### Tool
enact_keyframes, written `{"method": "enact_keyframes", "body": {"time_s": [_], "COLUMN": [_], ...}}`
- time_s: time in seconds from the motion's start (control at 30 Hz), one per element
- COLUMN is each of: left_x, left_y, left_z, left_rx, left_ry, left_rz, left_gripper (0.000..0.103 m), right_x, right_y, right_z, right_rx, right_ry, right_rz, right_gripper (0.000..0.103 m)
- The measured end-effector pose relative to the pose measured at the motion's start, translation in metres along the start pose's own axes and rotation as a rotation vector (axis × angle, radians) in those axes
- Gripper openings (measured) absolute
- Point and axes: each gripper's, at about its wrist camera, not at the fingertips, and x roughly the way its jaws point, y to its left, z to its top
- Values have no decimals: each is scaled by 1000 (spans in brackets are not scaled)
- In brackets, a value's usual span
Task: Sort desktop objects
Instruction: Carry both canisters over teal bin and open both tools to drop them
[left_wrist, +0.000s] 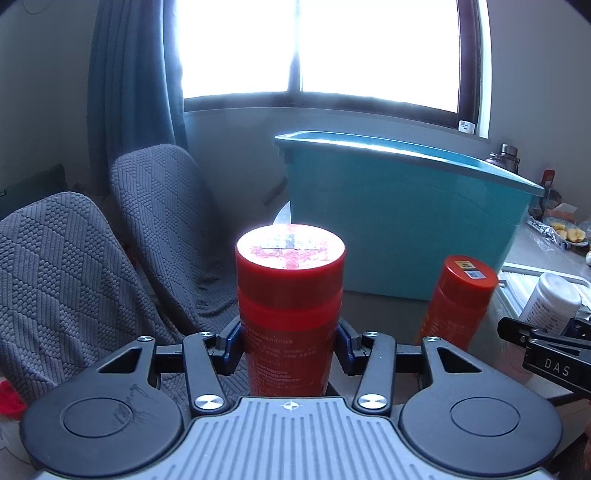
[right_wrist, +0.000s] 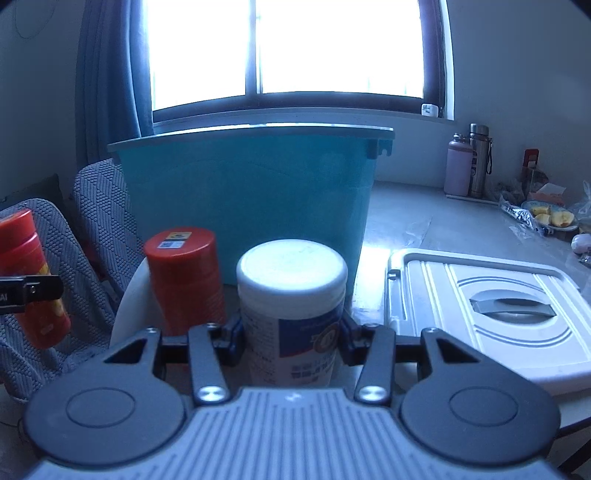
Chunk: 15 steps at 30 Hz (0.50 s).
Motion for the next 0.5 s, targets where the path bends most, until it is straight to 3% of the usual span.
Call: {"method": "enact_keyframes", "body": {"time_s": [0.5], "left_x": [-70], "left_y": [1], "left_z": [29], "left_rx": [42], "left_ry": [-65], "left_rz": [-46], "left_gripper": [50], "right_x": [-69], "right_y": [17], "right_z": [39], "right_rx": [-6], "right_ry": [-57], "right_rz": [-47], "right_gripper": [48]}}
